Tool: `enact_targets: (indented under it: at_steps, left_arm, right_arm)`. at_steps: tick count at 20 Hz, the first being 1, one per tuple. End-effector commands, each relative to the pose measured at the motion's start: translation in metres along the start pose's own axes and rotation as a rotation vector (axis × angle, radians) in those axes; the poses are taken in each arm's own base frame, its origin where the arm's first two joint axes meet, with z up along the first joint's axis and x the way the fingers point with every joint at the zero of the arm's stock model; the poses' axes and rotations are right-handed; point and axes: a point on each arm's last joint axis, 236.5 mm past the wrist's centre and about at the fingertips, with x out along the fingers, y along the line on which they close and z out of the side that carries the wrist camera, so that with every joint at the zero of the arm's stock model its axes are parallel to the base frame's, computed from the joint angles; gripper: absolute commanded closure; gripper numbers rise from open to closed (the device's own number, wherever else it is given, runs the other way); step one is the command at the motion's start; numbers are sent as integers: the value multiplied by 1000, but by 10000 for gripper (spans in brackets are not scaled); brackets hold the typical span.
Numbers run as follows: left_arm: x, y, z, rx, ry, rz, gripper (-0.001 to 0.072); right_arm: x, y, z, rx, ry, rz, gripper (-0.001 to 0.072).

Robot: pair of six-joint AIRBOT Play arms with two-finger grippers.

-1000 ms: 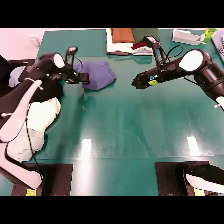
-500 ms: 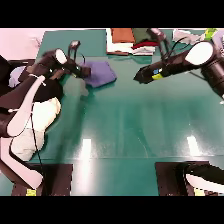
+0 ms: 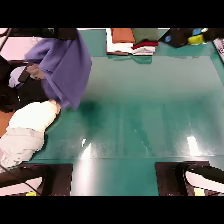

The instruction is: Fold the shirts.

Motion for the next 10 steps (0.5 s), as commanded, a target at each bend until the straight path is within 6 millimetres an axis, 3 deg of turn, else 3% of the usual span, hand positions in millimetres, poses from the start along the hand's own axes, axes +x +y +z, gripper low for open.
enact_targets:
  at_steps: [1, 5, 6, 7, 8, 10]
  left_arm:
    - [-10, -71, -31, 109, 123, -115, 682]
    - [41, -122, -108, 167, 343, -209, 678]
    - [54, -129, -129, 164, 394, -227, 467]
    - [65, -133, -145, 158, 434, -236, 193]
    - [69, -130, -152, 150, 456, -228, 172]
    - [66, -101, -143, 129, 439, -166, 172]
  right_arm:
    - [-22, -9, 14, 13, -40, -31, 691]
    - [-22, -7, 4, 20, 3, -23, 691]
    - [-22, -7, 2, 21, 12, -22, 691]
    - [-22, -6, 0, 21, 19, -21, 691]
    - [-22, -6, -2, 21, 28, -19, 691]
    - [-22, -5, -6, 21, 47, -16, 691]
